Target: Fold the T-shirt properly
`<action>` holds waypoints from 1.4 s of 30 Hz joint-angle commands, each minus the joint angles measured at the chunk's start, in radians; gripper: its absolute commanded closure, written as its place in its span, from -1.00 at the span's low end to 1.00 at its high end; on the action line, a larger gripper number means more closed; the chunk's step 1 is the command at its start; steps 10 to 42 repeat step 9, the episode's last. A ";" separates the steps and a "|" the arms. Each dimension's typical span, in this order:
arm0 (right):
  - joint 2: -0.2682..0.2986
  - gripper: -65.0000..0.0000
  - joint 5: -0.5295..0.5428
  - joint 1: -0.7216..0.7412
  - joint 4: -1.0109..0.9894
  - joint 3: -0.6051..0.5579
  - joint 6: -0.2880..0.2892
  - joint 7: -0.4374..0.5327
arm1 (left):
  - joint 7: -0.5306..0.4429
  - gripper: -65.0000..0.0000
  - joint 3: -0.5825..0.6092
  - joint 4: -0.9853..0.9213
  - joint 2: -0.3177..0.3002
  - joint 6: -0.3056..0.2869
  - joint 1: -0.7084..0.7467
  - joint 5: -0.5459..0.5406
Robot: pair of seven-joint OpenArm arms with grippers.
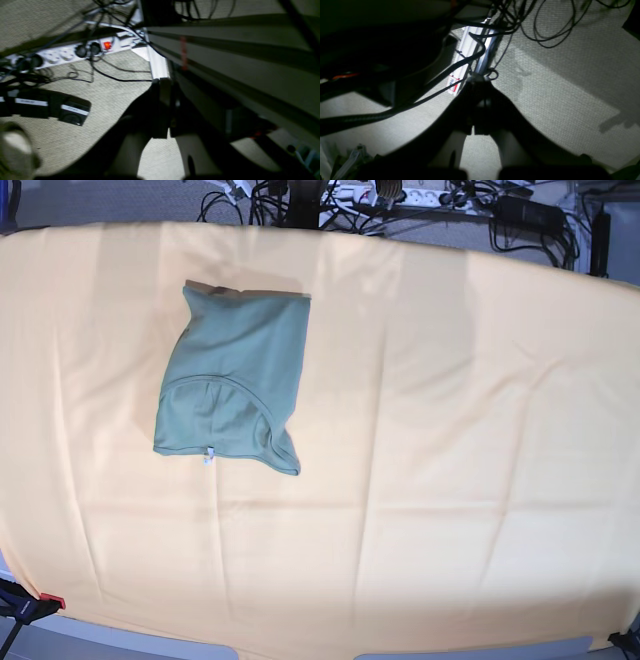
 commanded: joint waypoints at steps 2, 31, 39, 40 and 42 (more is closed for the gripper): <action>0.004 1.00 0.002 -0.011 0.003 -0.001 0.006 0.006 | -0.010 1.00 0.000 0.004 0.006 -0.010 0.009 -0.001; 0.004 1.00 0.002 -0.012 0.003 -0.001 0.010 -0.011 | -0.011 1.00 0.000 0.005 0.007 -0.010 0.008 -0.001; 0.004 1.00 0.002 -0.012 0.003 -0.001 0.010 -0.011 | -0.011 1.00 0.000 0.005 0.007 -0.010 0.008 -0.001; 0.004 1.00 0.002 -0.012 0.003 -0.001 0.010 -0.011 | -0.011 1.00 0.000 0.005 0.007 -0.010 0.008 -0.001; 0.004 1.00 0.002 -0.012 0.003 -0.001 0.010 -0.011 | -0.011 1.00 0.000 0.005 0.007 -0.010 0.008 -0.001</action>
